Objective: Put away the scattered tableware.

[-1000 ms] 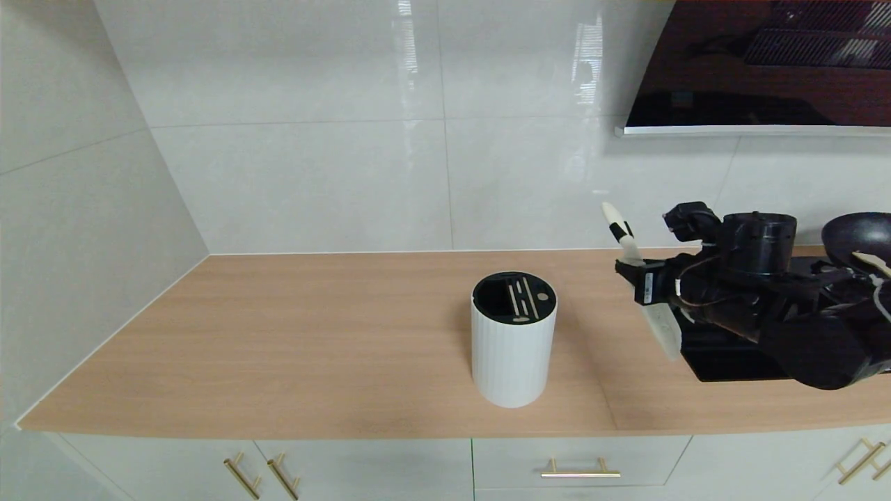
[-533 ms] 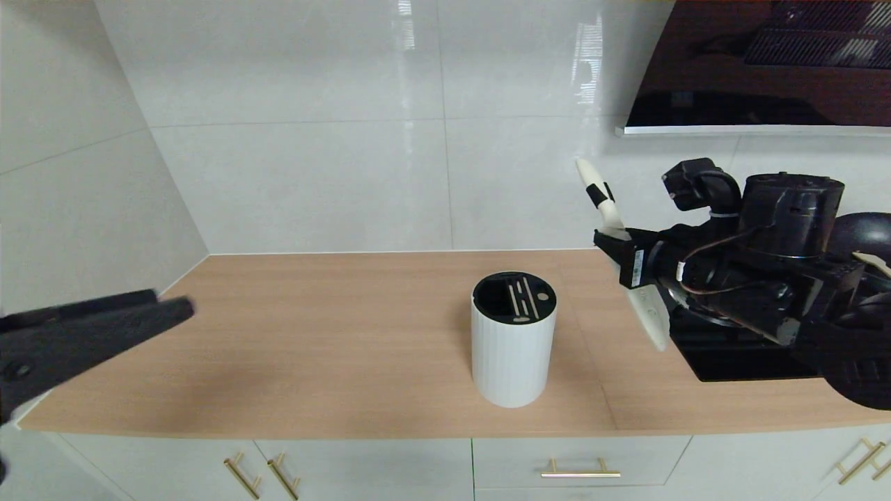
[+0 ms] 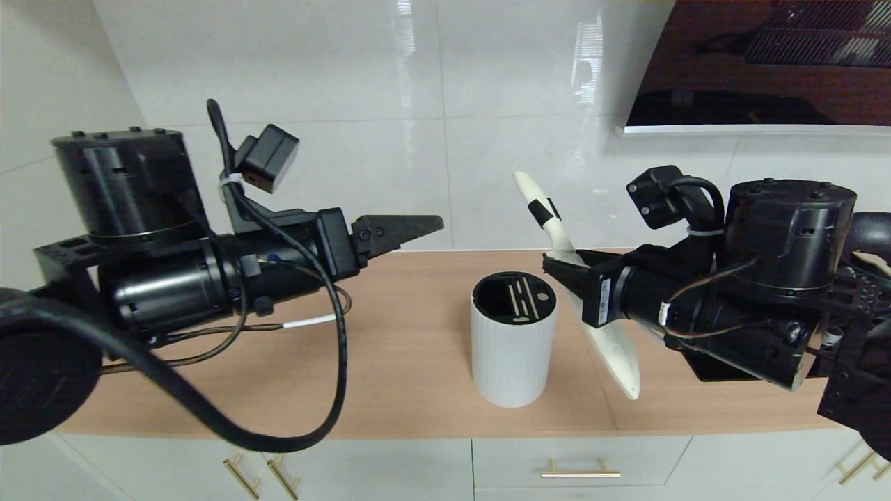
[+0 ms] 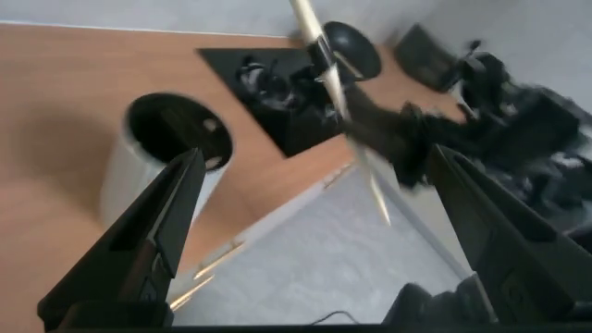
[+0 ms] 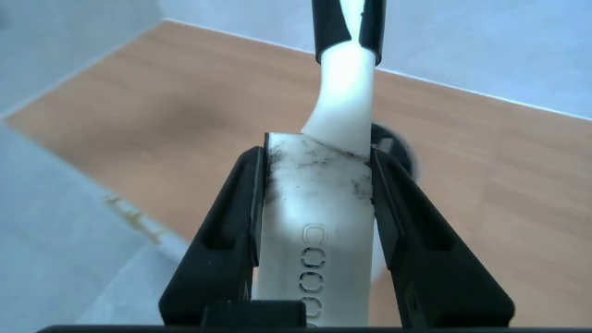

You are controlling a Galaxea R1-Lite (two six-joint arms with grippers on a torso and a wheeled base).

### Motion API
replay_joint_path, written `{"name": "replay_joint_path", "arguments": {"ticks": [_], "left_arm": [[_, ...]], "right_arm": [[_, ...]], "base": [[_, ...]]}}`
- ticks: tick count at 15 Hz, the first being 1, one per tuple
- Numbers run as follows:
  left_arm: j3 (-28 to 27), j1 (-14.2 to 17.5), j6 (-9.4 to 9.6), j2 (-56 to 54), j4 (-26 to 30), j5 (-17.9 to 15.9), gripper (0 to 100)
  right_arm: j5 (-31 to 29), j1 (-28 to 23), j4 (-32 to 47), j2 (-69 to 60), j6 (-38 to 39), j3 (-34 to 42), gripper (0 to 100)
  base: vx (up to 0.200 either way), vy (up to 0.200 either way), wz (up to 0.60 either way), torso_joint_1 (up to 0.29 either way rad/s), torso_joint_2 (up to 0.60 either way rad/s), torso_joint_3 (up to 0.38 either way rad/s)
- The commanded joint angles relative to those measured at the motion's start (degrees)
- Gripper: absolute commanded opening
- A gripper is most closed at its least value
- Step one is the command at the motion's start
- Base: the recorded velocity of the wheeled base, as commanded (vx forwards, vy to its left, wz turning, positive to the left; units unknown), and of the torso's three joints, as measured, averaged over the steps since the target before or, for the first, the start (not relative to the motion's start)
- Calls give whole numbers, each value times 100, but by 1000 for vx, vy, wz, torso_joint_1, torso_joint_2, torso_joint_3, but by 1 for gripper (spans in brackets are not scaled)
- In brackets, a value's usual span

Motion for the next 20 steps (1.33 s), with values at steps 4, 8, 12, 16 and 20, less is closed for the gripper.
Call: {"name": "replay_joint_path", "arguments": {"ticks": [4,8,12,16,20], "left_arm": [[-559,-311,-12,958,-312,-21,100],[-577,-487,-266,1125,-585,-21,100],[-577,-610,-460,1573,-1112,5,100],[-568,-715,-460,1617,-1121,14,100],[-568,-715,-460,1617,-1121,49,100]], "right_arm": [[-123,609,-1,231,238,-48,0],[-149,873,-27,416,309,-12,0],[-149,934,-45,442,318,-12,0],[-158,996,-98,425,326,5,0],[-255,1057,-106,451,362,-12,0]], "base": [[0,0,0,0,0,0],[0,0,0,0,0,0],[0,0,0,0,0,0],[0,0,0,0,0,0],[0,0,0,0,0,0]]}}
